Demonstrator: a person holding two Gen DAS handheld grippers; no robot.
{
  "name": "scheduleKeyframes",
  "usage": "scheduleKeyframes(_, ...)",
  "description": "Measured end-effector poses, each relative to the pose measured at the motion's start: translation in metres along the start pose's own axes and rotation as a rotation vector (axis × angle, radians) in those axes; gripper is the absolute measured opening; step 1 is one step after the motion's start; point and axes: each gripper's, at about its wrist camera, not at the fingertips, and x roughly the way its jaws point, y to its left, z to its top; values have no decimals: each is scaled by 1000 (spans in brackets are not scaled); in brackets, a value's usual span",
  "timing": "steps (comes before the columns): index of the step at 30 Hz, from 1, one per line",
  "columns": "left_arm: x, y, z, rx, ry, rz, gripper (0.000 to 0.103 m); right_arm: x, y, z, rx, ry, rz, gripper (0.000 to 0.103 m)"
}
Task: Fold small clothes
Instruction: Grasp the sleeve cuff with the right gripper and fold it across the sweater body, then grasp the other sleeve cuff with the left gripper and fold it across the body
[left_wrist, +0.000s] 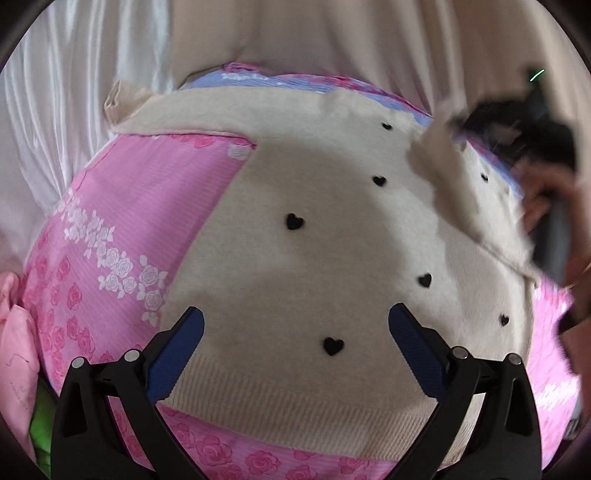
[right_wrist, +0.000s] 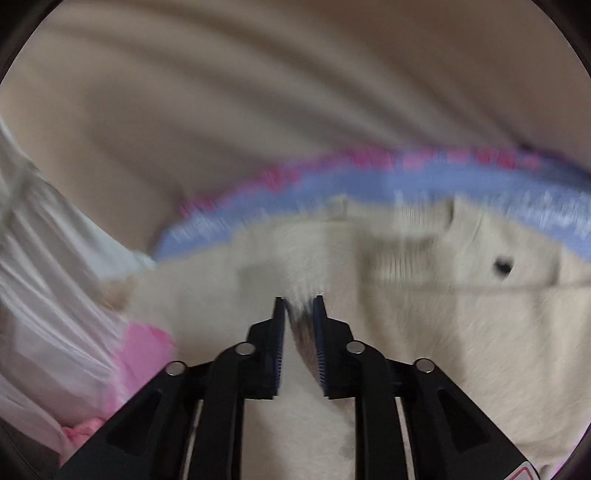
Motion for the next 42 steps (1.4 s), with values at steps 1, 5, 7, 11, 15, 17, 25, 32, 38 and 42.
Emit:
scheduleKeyframes(1, 1, 8, 3, -23, -4, -19, 98, 14, 3, -5, -8, 40, -37, 20)
scheduleKeyframes(5, 13, 56, 31, -161, -41, -43, 98, 4, 21, -41, -57, 6, -68, 26)
scheduleKeyframes(7, 29, 86, 54, -230, -54, -28, 98, -19, 21, -64, -87, -24, -75, 36)
scheduleKeyframes(11, 64, 146, 111, -342, -132, 32, 98, -53, 22, -109, -154, -51, -151, 45)
scheduleKeyframes(15, 96, 215, 171, -495, -224, 107, 98, -84, 3, -145, -129, -25, -235, 45)
scheduleKeyframes(17, 111, 245, 200, -529, -267, 169, 98, -95, -9, -161, -78, 3, -258, 45)
scheduleKeyframes(25, 158, 264, 266, -326, -300, 352, 38, -116, -35, -186, 34, 55, -352, 45)
scheduleKeyframes(32, 130, 257, 255, -389, -359, 231, 3, -118, -27, -178, 11, 33, -336, 47)
scheduleKeyframes(38, 45, 155, 242, -189, -496, 45, 3, -112, -25, -180, 35, 39, -284, 47)
scheduleKeyframes(42, 3, 51, 226, -25, -517, -143, 3, -116, -27, -183, 44, 17, -249, 47)
